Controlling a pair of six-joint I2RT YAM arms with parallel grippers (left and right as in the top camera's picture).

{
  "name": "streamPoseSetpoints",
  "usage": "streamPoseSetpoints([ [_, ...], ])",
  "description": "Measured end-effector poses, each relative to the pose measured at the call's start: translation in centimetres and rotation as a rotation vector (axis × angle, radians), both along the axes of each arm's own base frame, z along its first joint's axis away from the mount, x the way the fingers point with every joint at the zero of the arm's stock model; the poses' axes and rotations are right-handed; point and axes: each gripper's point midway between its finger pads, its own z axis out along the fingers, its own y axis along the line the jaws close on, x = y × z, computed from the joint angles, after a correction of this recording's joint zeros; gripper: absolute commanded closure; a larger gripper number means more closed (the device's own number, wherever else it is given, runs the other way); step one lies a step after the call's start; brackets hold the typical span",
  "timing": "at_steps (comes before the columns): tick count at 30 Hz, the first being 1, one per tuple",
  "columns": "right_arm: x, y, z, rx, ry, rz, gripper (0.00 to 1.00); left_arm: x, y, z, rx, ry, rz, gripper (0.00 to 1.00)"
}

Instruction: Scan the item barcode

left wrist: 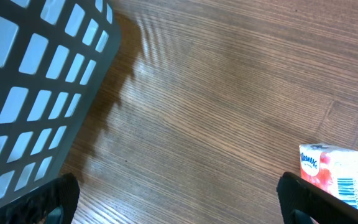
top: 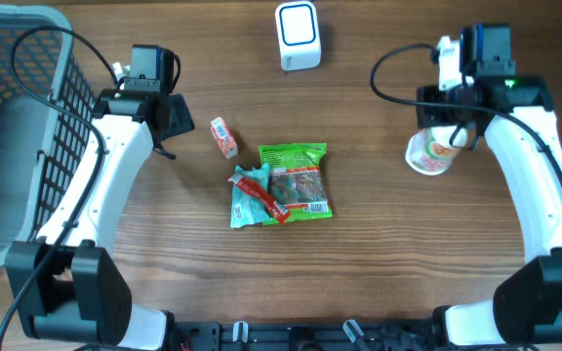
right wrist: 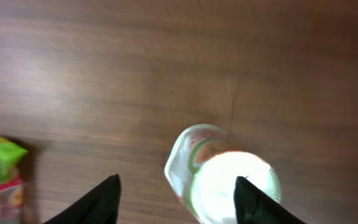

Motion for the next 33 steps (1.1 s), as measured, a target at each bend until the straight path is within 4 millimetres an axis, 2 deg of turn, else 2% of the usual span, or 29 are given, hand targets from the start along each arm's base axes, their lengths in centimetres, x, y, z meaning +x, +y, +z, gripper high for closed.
streamPoseSetpoints([
  [2, -0.5, -0.8, -2.2, 0.014, 0.035, -0.024, 0.28, 0.0, 0.0, 0.0, 0.0, 0.0, 0.0, 0.0],
  [4, -0.9, -1.0, -2.7, 0.019, 0.057, -0.034, 0.27, 0.0, 0.0, 0.0, 0.0, 0.0, 0.0, 0.0],
  [7, -1.2, -0.8, -1.9, 0.035, 0.074, -0.048, 0.27, 0.0, 0.0, 0.0, 0.0, 0.0, 0.0, 0.0],
  [10, -1.0, -0.5, 0.2, 0.055, 0.065, -0.052, 0.29, 0.0, 0.0, 0.0, 0.0, 0.0, 0.0, 0.0],
  [11, -1.0, -0.4, 1.0, 0.068, 0.058, -0.058, 0.32, 0.0, 0.0, 0.0, 0.0, 0.0, 0.0, 0.0],
  [14, -1.2, -0.2, 1.3, 0.089, 0.061, -0.077, 0.51, 0.0, 0.0, 0.0, 0.0, 0.0, 0.0, 0.0],
  [15, -1.1, -0.1, 1.3, 0.094, 0.059, -0.084, 0.55, 0.0, 0.0, 0.0, 0.0, 0.0, 0.0, 0.0],
  [18, -0.9, -0.1, 1.3, 0.104, 0.053, -0.098, 0.61, 0.0, 0.0, 0.0, 0.0, 0.0, 0.0, 0.0],
  [21, -1.5, -0.4, 0.7, 0.102, 0.091, -0.149, 0.66, 0.0, 0.0, 0.0, 0.0, 0.0, 0.0, 0.0],
  [24, -2.5, -1.3, 0.2, 0.069, 0.135, -0.219, 0.68, 0.0, 0.0, 0.0, 0.0, 0.0, 0.0, 0.0],
  [27, -3.3, -3.4, -1.0, -0.022, 0.152, -0.327, 0.82, 0.0, 0.0, 0.0, 0.0, 0.0, 0.0, 0.0],
  [29, -3.5, -4.2, -1.3, -0.044, 0.156, -0.378, 0.87, 0.0, 0.0, 0.0, 0.0, 0.0, 0.0, 0.0],
  [33, -3.9, -6.2, -2.1, -0.041, 0.159, -0.468, 0.91, 0.0, 0.0, 0.0, 0.0, 0.0, 0.0, 0.0],
])
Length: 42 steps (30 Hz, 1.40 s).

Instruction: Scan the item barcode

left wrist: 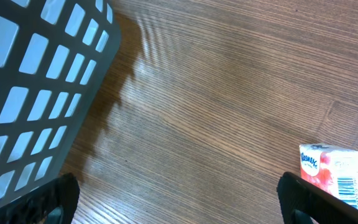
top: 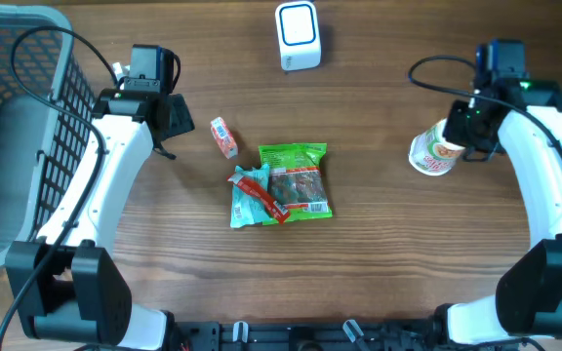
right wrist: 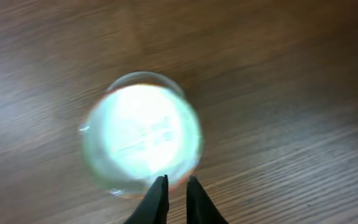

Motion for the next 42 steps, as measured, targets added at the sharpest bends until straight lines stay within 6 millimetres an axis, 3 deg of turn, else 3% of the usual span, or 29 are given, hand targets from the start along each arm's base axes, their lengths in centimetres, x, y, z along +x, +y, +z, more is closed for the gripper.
streamPoseSetpoints([
  [9, -0.4, -1.9, -3.1, 0.028, -0.018, -0.074, 0.96, 0.0, 0.0, 0.0, 0.0, 0.0, 0.0, 0.0],
  [17, -0.4, -0.5, -3.0, 0.109, -0.009, -0.036, 0.91, 0.0, 0.0, 0.0, 0.0, 0.0, 0.0, 0.0],
  [21, 0.6, -0.4, -1.6, 0.119, -0.046, -0.022, 0.88, 0.0, 0.0, 0.0, 0.0, 0.0, 0.0, 0.0],
  [26, 1.5, -0.4, -1.3, 0.115, -0.083, -0.012, 0.86, 0.0, 0.0, 0.0, 0.0, 0.0, 0.0, 0.0],
  [31, 1.6, -0.4, -1.9, 0.117, -0.068, -0.013, 0.86, 0.0, 0.0, 0.0, 0.0, 0.0, 0.0, 0.0],
  [34, 1.5, -0.4, -3.1, 0.122, -0.033, -0.015, 0.87, 0.0, 0.0, 0.0, 0.0, 0.0, 0.0, 0.0],
  [42, -0.9, -2.2, -3.2, 0.067, 0.061, -0.083, 0.87, 0.0, 0.0, 0.0, 0.0, 0.0, 0.0, 0.0],
])
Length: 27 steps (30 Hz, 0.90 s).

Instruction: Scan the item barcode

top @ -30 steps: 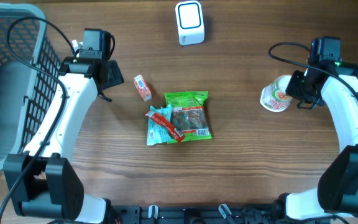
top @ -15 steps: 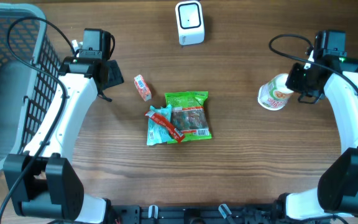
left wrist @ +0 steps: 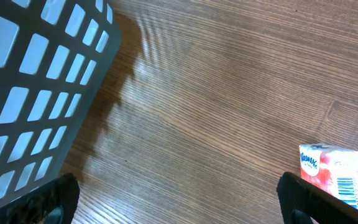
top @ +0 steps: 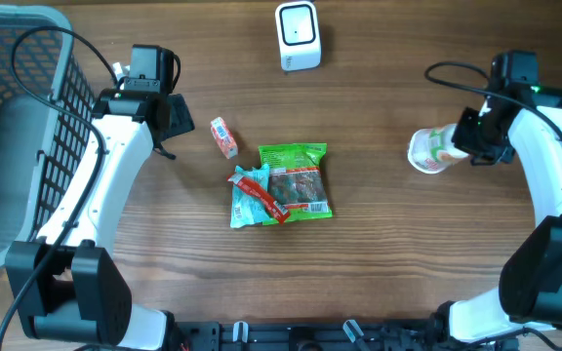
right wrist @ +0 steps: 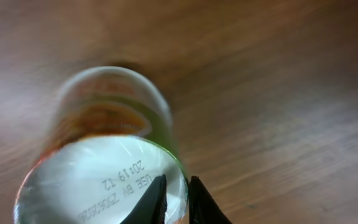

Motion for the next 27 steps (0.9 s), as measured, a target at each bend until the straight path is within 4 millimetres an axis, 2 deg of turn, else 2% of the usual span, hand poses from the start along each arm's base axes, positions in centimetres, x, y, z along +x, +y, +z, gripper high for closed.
streamPoseSetpoints([
  [2, -1.7, -1.3, -0.1, -0.01, 0.058, -0.051, 0.86, 0.0, 0.0, 0.0, 0.0, 0.0, 0.0, 0.0],
  [5, -4.1, -2.7, -0.7, 0.0, 0.14, -0.123, 0.72, 0.0, 0.0, 0.0, 0.0, 0.0, 0.0, 0.0],
  [7, -6.1, -3.0, -1.2, 0.015, 0.215, -0.157, 0.66, 0.0, 0.0, 0.0, 0.0, 0.0, 0.0, 0.0],
  [9, -7.7, -3.1, -1.2, 0.026, 0.271, -0.179, 0.64, 0.0, 0.0, 0.0, 0.0, 0.0, 0.0, 0.0],
  [12, -8.6, -3.2, -1.0, 0.015, 0.307, -0.187, 0.62, 0.0, 0.0, 0.0, 0.0, 0.0, 0.0, 0.0],
  [15, -8.4, -3.5, -0.2, -0.006, 0.274, -0.194, 0.63, 0.0, 0.0, 0.0, 0.0, 0.0, 0.0, 0.0],
  [16, -6.6, -3.1, 0.9, 0.026, 0.168, -0.139, 0.6, 0.0, 0.0, 0.0, 0.0, 0.0, 0.0, 0.0],
  [18, -5.1, -2.0, 2.2, 0.09, 0.089, -0.092, 0.55, 0.0, 0.0, 0.0, 0.0, 0.0, 0.0, 0.0],
  [21, -0.8, -0.7, 6.0, 0.172, -0.116, -0.014, 0.58, 0.0, 0.0, 0.0, 0.0, 0.0, 0.0, 0.0],
  [22, 1.1, -0.1, 8.4, 0.196, -0.231, 0.029, 0.59, 0.0, 0.0, 0.0, 0.0, 0.0, 0.0, 0.0],
  [25, 3.3, 0.1, 9.4, 0.197, -0.325, 0.078, 0.6, 0.0, 0.0, 0.0, 0.0, 0.0, 0.0, 0.0],
  [27, 4.4, 0.1, 8.6, 0.205, -0.339, 0.09, 0.63, 0.0, 0.0, 0.0, 0.0, 0.0, 0.0, 0.0],
])
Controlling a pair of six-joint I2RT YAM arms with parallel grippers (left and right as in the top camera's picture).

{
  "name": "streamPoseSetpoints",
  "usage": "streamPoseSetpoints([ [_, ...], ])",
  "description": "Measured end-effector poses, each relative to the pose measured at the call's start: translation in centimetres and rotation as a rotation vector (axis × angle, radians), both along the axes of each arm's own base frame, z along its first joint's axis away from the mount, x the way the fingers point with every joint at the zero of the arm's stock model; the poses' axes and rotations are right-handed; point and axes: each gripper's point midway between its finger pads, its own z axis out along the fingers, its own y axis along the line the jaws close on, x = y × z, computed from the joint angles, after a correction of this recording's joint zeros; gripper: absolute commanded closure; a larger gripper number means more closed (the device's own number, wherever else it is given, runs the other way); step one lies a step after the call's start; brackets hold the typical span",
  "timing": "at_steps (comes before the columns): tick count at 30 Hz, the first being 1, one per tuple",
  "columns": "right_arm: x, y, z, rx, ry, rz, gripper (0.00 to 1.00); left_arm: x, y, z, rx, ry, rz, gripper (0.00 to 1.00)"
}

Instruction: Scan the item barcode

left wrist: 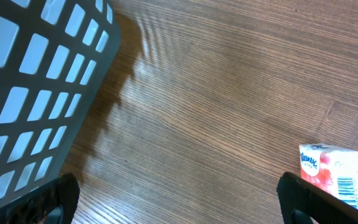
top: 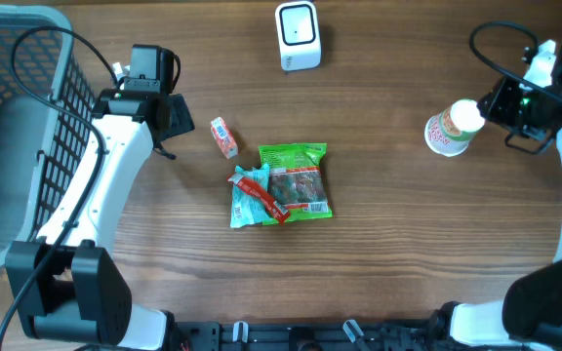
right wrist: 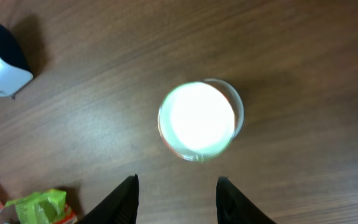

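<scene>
A noodle cup [right wrist: 199,119] stands on the wood table, its white round face turned up; the overhead view shows the cup [top: 452,129] at the right. My right gripper [right wrist: 176,200] is open and hangs above and just right of the cup, touching nothing. The white barcode scanner [top: 298,36] sits at the back centre and shows as the scanner in the right wrist view. My left gripper [left wrist: 179,202] is open over bare wood, with a pink tissue pack [left wrist: 331,171] by its right finger.
A dark mesh basket [top: 13,127] fills the left side. Mid-table lie a green snack bag [top: 301,180], a red and blue packet [top: 252,197] and the pink tissue pack [top: 223,136].
My right gripper was shut against the tipped cup; now it is open, higher and further right. The cup stands upright, slightly further right and back. The left arm has not moved.
First my right gripper was open over the standing cup. Then its fingers were shut at the cup's edge, and later shut against the cup as it leaned over. Now the cup stands free a little to the right and the gripper is open. The left arm stayed still.
</scene>
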Motion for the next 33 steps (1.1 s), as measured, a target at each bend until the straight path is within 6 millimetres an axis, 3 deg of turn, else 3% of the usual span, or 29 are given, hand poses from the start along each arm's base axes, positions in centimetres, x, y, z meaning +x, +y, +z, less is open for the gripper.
streamPoseSetpoints([
  [2, 0.9, -0.1, -1.3, 0.007, 0.006, 0.003, 0.73, 0.0, 0.0, 0.0, 0.0, 0.0, 0.0, 0.0],
  [4, 1.9, -0.3, -3.8, 0.021, 0.034, 0.013, 0.96, 0.0, 0.0, 0.0, 0.0, 0.0, 0.0, 0.0],
  [7, 2.3, -0.4, -5.6, 0.031, 0.06, 0.018, 0.96, 0.0, 0.0, 0.0, 0.0, 0.0, 0.0, 0.0],
  [13, 0.5, -1.4, -7.2, -0.015, 0.154, -0.041, 0.96, 0.0, 0.0, 0.0, 0.0, 0.0, 0.0, 0.0],
  [16, 0.6, -1.8, -8.1, -0.036, 0.149, -0.052, 0.96, 0.0, 0.0, 0.0, 0.0, 0.0, 0.0, 0.0],
  [24, 0.9, -1.1, -8.4, -0.002, 0.126, -0.034, 0.96, 0.0, 0.0, 0.0, 0.0, 0.0, 0.0, 0.0],
  [28, -1.0, -0.8, -9.0, 0.009, 0.209, -0.038, 0.96, 0.0, 0.0, 0.0, 0.0, 0.0, 0.0, 0.0],
  [33, -6.1, -1.7, -9.1, -0.057, 0.422, -0.123, 0.96, 0.0, 0.0, 0.0, 0.0, 0.0, 0.0, 0.0],
])
